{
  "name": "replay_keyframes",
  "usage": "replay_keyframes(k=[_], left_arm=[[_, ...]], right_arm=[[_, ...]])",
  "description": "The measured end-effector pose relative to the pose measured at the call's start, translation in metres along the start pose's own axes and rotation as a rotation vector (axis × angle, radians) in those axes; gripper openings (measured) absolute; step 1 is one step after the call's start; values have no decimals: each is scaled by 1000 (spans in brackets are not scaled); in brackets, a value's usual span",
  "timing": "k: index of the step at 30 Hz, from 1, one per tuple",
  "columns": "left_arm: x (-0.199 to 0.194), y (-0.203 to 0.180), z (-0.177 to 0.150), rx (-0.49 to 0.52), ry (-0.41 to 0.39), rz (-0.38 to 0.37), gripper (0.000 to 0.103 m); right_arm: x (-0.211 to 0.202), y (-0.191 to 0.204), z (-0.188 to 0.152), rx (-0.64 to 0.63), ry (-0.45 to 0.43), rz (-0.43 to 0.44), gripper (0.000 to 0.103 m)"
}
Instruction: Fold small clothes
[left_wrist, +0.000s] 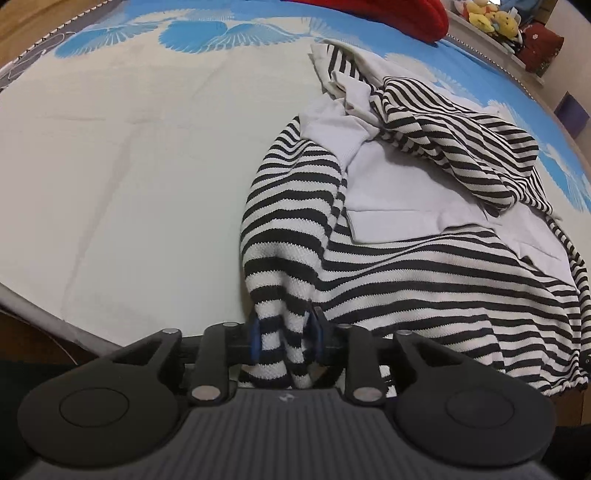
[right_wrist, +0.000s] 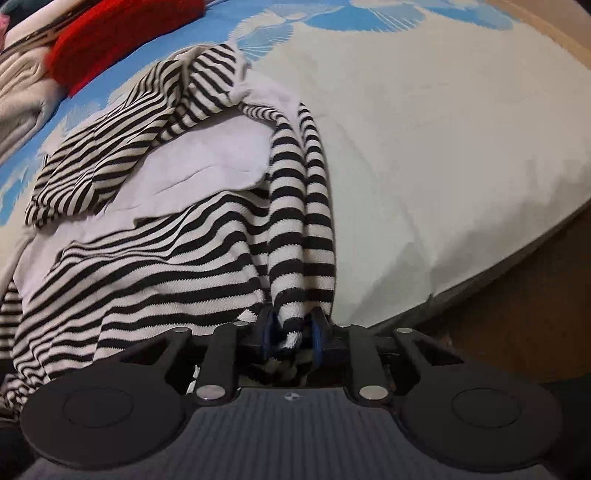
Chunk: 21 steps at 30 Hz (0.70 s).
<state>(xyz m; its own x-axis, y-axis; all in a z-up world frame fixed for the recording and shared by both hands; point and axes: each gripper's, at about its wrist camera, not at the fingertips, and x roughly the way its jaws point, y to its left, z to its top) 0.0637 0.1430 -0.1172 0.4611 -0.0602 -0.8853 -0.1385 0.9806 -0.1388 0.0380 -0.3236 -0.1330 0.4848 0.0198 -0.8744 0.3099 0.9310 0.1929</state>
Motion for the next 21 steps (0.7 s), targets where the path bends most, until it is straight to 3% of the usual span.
replay_keyframes(k=[1,3,6,9,10,11,13,14,18,19,20,21], left_arm=[[-1,0,0,0,-4,-6,13],[-4,0,1,3,-20,-7,11],[-8,-1,1,6,-33,-7,11],[-7,1,0,-2,-21,-6,15],[-5,2,-1,-8,-11,-3,22],[-3,3,-1,-12,2,1,29],[-1,4,-3,-6,15,4,30],[-2,3,-3,8,15,5,30],[-2,-1,-4,39,11,11,28],[-2,-2,-4,43,7,10,18],[-3,-2,-4,40,1,3,11],[-5,-2,-3,37,-6,-2,10]], right_arm=[[0,1,0,-5,-4,0,20],[-2,2,1,-8,-11,12,6],[-8,4,2,-17,-46,27,4],[-12,2,3,-8,-62,42,4],[-11,1,3,-5,-59,43,5],[-10,1,3,-1,-49,39,9],[-4,-1,2,11,-18,23,22],[-1,-1,0,11,9,15,34],[2,4,-3,-48,22,-15,36],[2,4,-3,-47,20,-11,35],[3,4,-3,-44,20,-8,25],[2,4,-3,-41,19,7,14]])
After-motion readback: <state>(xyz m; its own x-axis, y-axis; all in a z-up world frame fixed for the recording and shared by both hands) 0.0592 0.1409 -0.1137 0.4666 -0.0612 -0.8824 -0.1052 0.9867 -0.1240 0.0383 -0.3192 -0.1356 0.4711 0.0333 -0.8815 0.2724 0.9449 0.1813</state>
